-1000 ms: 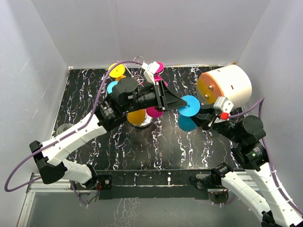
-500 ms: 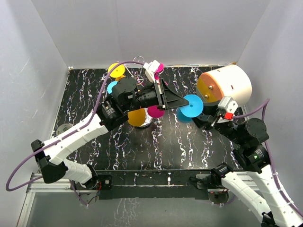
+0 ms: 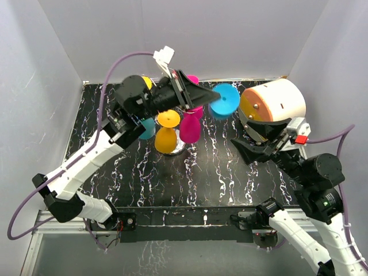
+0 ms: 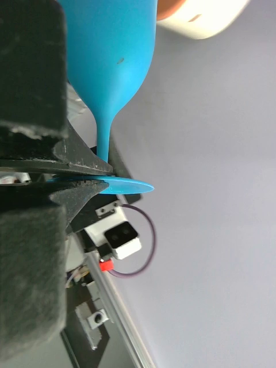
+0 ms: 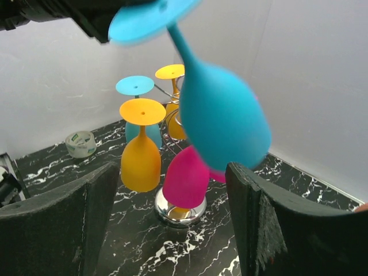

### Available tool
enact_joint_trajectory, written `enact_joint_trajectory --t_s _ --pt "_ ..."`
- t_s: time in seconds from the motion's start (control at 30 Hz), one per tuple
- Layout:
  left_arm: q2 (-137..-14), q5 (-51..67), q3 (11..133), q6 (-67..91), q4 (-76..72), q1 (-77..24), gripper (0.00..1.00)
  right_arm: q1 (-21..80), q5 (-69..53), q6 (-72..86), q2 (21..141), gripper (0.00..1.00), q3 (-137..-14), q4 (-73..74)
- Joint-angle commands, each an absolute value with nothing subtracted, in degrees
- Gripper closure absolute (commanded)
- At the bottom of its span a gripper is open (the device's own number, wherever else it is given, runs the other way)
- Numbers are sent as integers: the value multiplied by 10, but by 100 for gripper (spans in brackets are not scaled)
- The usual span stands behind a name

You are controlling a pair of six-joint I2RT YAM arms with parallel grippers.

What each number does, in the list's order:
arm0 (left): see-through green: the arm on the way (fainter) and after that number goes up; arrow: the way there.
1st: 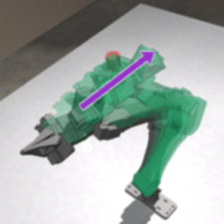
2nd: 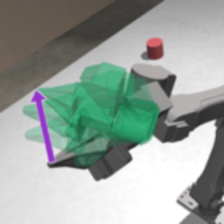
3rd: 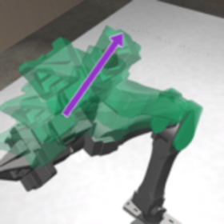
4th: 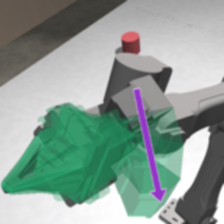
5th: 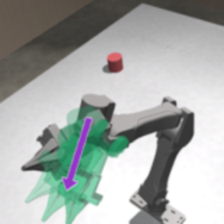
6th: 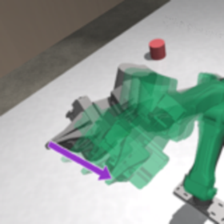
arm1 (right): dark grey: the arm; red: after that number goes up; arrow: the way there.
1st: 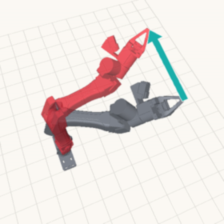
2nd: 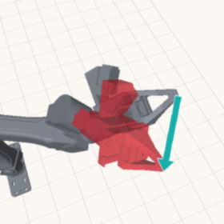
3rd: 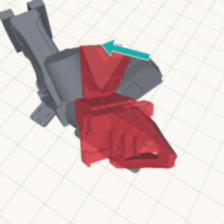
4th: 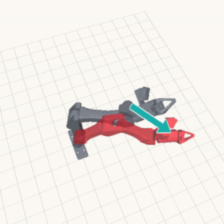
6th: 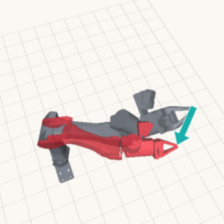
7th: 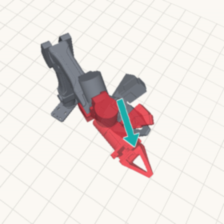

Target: Place the wine glass upside down on the wine glass rack

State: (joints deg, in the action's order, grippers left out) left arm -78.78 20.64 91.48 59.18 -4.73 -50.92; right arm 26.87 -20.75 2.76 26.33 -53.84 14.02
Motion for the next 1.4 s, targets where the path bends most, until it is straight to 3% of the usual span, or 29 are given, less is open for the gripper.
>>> enact_joint_trajectory --t_s 0.0,0.37,0.63,0.93,1.37 --pt "-809 248 987 598 -81 -464 100 268 -143 83 261 27 -594 174" --pt "-900 341 1131 640 -92 -357 100 268 -118 129 280 20 -657 206" --pt "-939 386 1134 712 -150 -284 100 268 -127 148 262 19 -648 173" --pt "-1004 367 1223 708 -120 -194 100 268 -113 159 260 19 -643 172" --pt "-1026 301 1187 738 -112 -99 100 268 -110 161 248 18 -613 175"
